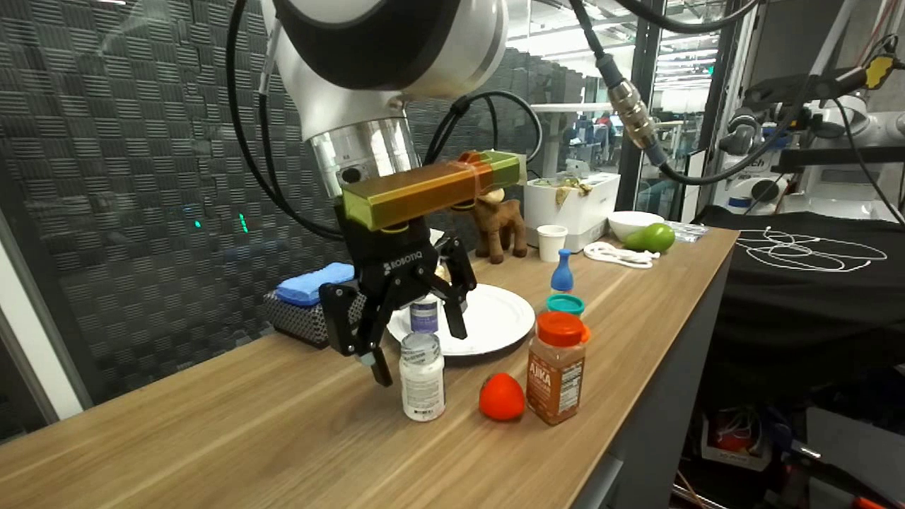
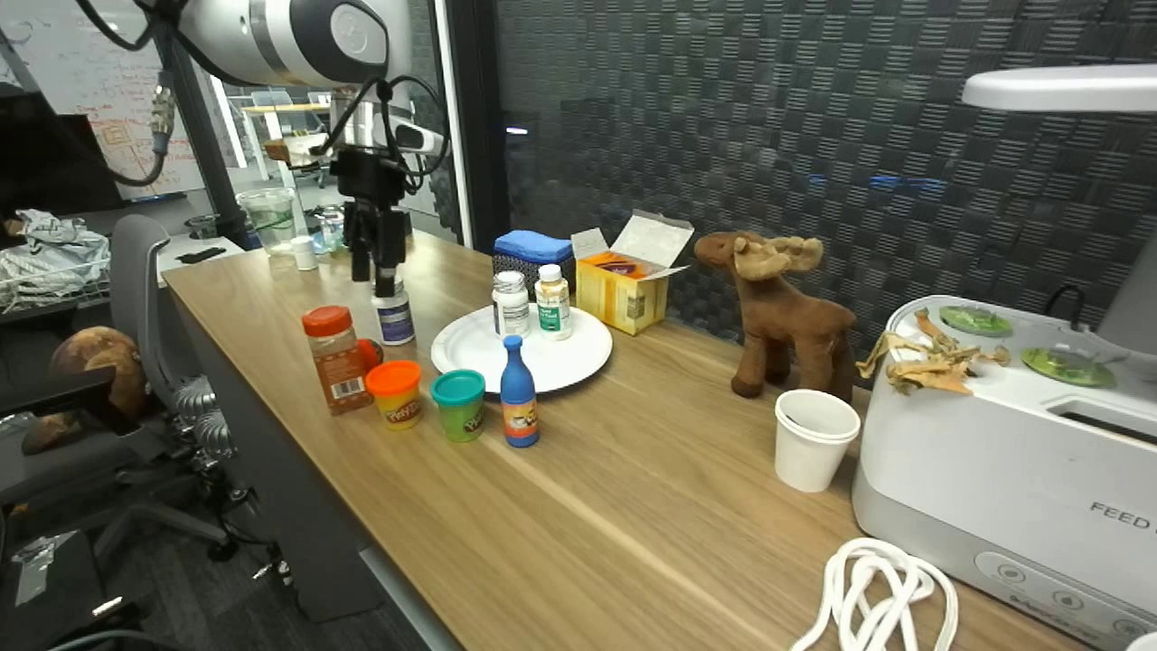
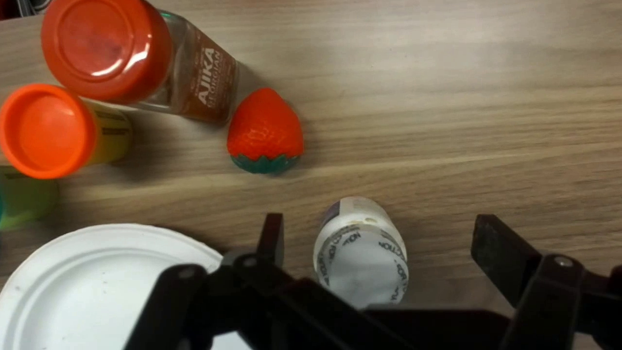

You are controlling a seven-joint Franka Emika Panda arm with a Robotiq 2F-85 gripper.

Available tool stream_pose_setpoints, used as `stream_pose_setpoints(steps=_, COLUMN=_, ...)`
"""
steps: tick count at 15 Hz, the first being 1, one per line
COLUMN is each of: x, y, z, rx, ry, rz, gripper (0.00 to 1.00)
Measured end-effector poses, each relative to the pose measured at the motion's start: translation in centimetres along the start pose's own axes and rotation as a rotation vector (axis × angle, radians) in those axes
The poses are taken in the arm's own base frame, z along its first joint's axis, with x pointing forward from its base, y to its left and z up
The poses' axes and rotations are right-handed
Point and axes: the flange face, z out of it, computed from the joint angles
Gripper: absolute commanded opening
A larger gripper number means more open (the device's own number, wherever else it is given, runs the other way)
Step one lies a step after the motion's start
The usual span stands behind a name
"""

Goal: Pick up the bottles and small containers and put them on the white plate.

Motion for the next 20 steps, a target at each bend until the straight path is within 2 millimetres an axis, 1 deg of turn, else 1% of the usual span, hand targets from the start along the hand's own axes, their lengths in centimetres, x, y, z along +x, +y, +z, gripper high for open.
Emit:
stream_pose_setpoints(steps=1, x=0.1, y=0.1, z=0.1, rx=0.004, ry=0.008, rz=0.002, gripper=0.80)
stream_pose_setpoints(steps=3, x=0.2, y=0.3, z=0.1, rx=0.012, ry=0.024, rz=0.007, gripper=0.68)
stream_pose_setpoints(steps=6, x=0.1, y=0.5, z=-0.4, rx=0.020, ry=0.050, rz=0.020, gripper=0.42)
stream_pose_setpoints(steps=8, x=-0.1, y=0.7, z=-0.8, rx=0.024, ry=0.062, rz=0.030, gripper=0.28)
stream_pose_setpoints(steps=9, x=-0.2, y=0.7, z=-0.9, rx=0.025, ry=0.066, rz=0.035, gripper=0.20)
stream_pose_setpoints(steps=14, x=-0.7, y=0.7, z=-1.1, rx=0.028, ry=0.073, rz=0.041, gripper=0.19)
stream_pose_setpoints(steps=16, x=-0.7, y=0.9, z=-1.6, rx=0.035, ry=0.085, rz=0.043, gripper=0.19)
stream_pose_setpoints(steps=18, x=-0.8, y=1.7, z=-3.4, rx=0.046, ry=0.112, rz=0.054, gripper=0.19)
stream_pose_setpoints(steps=20, x=-0.9, y=3.5, z=-6.0, rx=0.052, ry=0.154, rz=0.077, gripper=0.19)
